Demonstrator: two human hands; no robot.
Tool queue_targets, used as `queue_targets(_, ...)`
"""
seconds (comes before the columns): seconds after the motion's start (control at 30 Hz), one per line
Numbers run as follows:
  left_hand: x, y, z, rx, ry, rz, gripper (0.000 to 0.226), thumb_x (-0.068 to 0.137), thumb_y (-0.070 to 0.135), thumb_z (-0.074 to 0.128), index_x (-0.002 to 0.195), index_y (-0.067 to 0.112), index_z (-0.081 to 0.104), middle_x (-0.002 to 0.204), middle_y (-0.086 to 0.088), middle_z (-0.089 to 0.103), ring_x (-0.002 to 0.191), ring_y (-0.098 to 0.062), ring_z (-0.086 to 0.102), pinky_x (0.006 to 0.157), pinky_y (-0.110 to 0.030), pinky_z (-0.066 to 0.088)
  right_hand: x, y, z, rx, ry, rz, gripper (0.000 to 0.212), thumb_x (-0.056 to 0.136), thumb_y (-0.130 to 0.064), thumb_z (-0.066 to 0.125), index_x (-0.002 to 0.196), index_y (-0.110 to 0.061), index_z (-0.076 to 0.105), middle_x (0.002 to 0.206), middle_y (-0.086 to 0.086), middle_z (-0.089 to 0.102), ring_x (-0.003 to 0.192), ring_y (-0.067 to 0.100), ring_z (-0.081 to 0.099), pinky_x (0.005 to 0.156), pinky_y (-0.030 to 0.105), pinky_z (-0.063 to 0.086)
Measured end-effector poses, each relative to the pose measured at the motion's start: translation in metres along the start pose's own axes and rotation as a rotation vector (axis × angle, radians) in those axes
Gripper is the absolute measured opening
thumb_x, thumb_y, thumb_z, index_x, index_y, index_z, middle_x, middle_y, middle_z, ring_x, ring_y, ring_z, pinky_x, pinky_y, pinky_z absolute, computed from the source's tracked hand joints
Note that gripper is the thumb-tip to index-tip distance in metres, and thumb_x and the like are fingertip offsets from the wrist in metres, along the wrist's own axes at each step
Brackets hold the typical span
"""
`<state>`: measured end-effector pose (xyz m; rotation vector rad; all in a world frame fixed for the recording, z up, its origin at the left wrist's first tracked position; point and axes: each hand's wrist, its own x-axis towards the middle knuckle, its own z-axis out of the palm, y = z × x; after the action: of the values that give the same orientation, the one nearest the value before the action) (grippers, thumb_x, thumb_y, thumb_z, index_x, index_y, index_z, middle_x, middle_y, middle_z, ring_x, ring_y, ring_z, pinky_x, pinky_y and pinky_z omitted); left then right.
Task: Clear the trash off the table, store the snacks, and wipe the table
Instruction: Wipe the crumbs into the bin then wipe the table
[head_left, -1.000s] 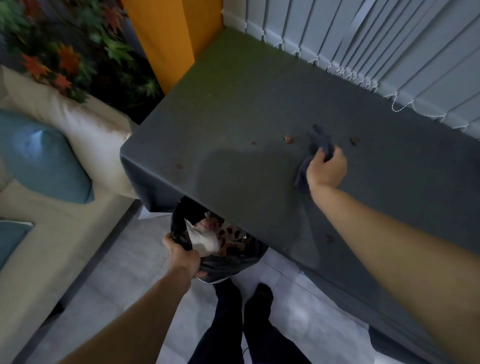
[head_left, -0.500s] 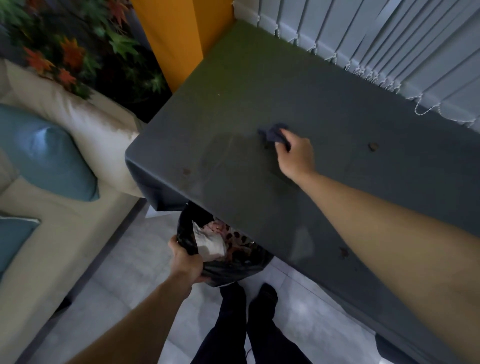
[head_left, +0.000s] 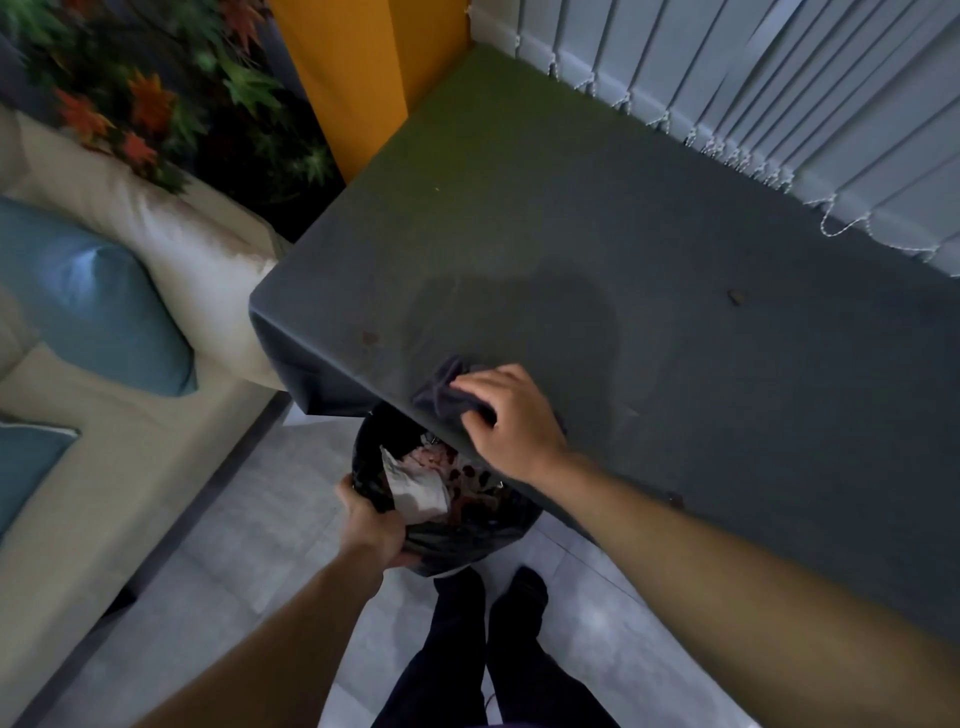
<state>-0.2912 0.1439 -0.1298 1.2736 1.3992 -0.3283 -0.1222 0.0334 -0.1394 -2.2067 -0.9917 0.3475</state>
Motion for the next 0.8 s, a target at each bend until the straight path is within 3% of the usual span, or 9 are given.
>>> queue_targets(0.1,-0.005,-0.001,0.002,-0.020,0.009,-0.002,0.067,0.090,-0.005,0.057,0.137,0.027,0.023,0.121,-0.008,0.043,0.092,-0.051,0.064,0.061,-0.061,0.059,-0.026,-0.011,0.010,0.022,-0.028,-0.051,0.034,0.084,-0.016,0.062,0.116,-0.012,0.071,0.114,-0.002,0.070,0.105,0.021,0.054,0.094,0.028,0.045)
queue_targets(0.2,-0.008,-0.003,0.003,-0.016,0.042,-0.004,0.066,0.091,-0.005,0.056,0.138,0.026,0.021,0.110,-0.009,0.046,0.084,-0.051,0.067,0.066,-0.066,0.057,-0.049,-0.017,0.015,-0.010,-0.088,-0.154,0.037,0.082,-0.012,0.060,0.118,-0.008,0.069,0.115,0.002,0.068,0.104,0.026,0.053,0.093,0.033,0.046)
queue_targets(0.27,-0.012,-0.006,0.003,-0.031,0.058,-0.009,0.059,0.095,-0.006,0.050,0.135,0.026,0.021,0.101,-0.009,0.048,0.078,-0.047,0.068,0.060,-0.064,0.057,-0.060,-0.019,0.015,-0.041,-0.166,-0.247,0.038,0.080,-0.005,0.061,0.117,-0.004,0.068,0.113,0.007,0.066,0.104,0.028,0.053,0.093,0.035,0.047)
queue_targets(0.33,-0.013,-0.011,0.003,-0.022,0.085,-0.004,0.055,0.095,-0.004,0.046,0.132,0.028,0.021,0.107,-0.012,0.049,0.074,-0.048,0.068,0.055,-0.064,0.056,-0.069,-0.019,0.017,-0.056,-0.261,-0.285,0.042,0.078,-0.001,0.059,0.119,-0.003,0.066,0.112,0.012,0.066,0.103,0.031,0.056,0.093,0.038,0.049)
queue_targets(0.5,-0.018,-0.020,0.001,-0.032,0.086,0.000,0.053,0.093,-0.006,0.049,0.117,0.032,0.021,0.101,-0.009,0.047,0.076,-0.052,0.069,0.067,-0.068,0.056,-0.077,-0.027,0.020,-0.096,-0.333,-0.069,0.047,0.084,-0.002,0.050,0.130,-0.008,0.058,0.116,0.016,0.060,0.104,0.038,0.058,0.088,0.046,0.051)
queue_targets(0.63,-0.022,-0.024,0.001,-0.043,0.066,0.000,0.057,0.091,-0.008,0.049,0.119,0.033,0.020,0.106,-0.011,0.048,0.075,-0.051,0.069,0.067,-0.066,0.057,-0.072,-0.038,0.018,-0.145,-0.273,-0.052,0.034,0.080,0.002,0.062,0.113,-0.008,0.059,0.110,0.012,0.054,0.103,0.035,0.055,0.085,0.047,0.051)
queue_targets(0.7,-0.021,-0.026,0.002,-0.046,0.072,0.002,0.056,0.092,-0.008,0.046,0.118,0.034,0.021,0.113,-0.012,0.048,0.079,-0.051,0.069,0.065,-0.065,0.058,-0.072,-0.036,0.013,-0.157,-0.291,-0.033,0.037,0.081,0.003,0.062,0.115,-0.009,0.058,0.114,0.011,0.054,0.104,0.035,0.056,0.085,0.046,0.050)
queue_targets(0.8,-0.021,-0.028,0.004,-0.037,0.071,0.012,0.054,0.092,-0.006,0.044,0.115,0.037,0.022,0.118,-0.014,0.047,0.081,-0.052,0.068,0.061,-0.064,0.058,-0.072,-0.027,0.004,-0.202,-0.316,0.027,0.025,0.086,-0.011,0.061,0.111,-0.011,0.060,0.107,0.011,0.062,0.098,0.039,0.061,0.077,0.045,0.050)
